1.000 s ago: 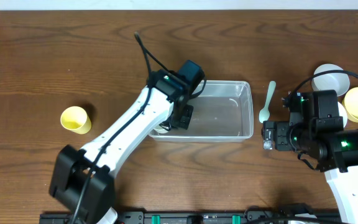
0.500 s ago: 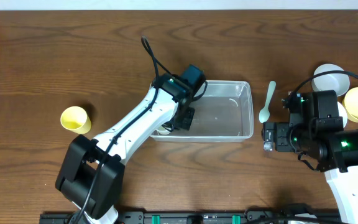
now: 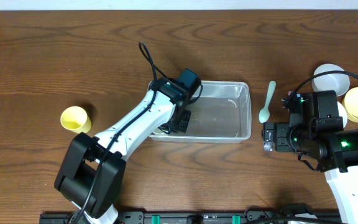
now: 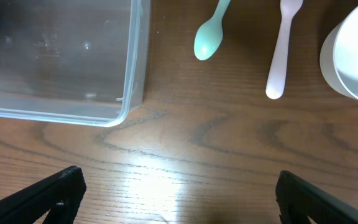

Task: Pack container
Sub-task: 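Place the white cup in the container beside the grey cup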

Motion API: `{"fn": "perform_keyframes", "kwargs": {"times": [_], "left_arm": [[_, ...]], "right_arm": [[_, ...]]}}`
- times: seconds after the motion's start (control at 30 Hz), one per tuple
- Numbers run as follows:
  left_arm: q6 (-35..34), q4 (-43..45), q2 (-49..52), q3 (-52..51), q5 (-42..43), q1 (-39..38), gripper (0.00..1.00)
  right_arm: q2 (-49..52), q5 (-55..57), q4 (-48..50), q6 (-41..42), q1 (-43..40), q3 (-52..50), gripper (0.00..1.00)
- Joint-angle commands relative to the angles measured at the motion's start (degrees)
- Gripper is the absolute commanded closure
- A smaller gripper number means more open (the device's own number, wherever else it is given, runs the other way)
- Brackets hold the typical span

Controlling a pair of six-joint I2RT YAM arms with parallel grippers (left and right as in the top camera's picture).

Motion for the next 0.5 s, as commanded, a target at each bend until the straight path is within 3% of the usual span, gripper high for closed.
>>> {"fn": "perform_keyframes", "kwargs": {"times": [0.0,0.1,0.27,0.47], "left_arm": [[0.2,-0.1,0.7,-0.3,-0.5,0.3,0.71],[0.2,-0.1,0.6,-0.3,-0.5,0.3,0.51],[0.2,-0.7,0.0,0.7,-0.5,0.3,0.51],[0.2,-7.3,-5.7,8.9,-4.4,0.3,0.48]], "right_arm": [[0.0,0.8,-0.2,-0.6,-0.3,0.9,0.01],[0.0,0.8,-0.2,-0.6,-0.3,0.9,0.01],[0.0,0.8,-0.2,-0.6,-0.3,0.9,0.01],[0.0,1.2,-0.2,-0.6,-0.3,0.9,0.01]]}}
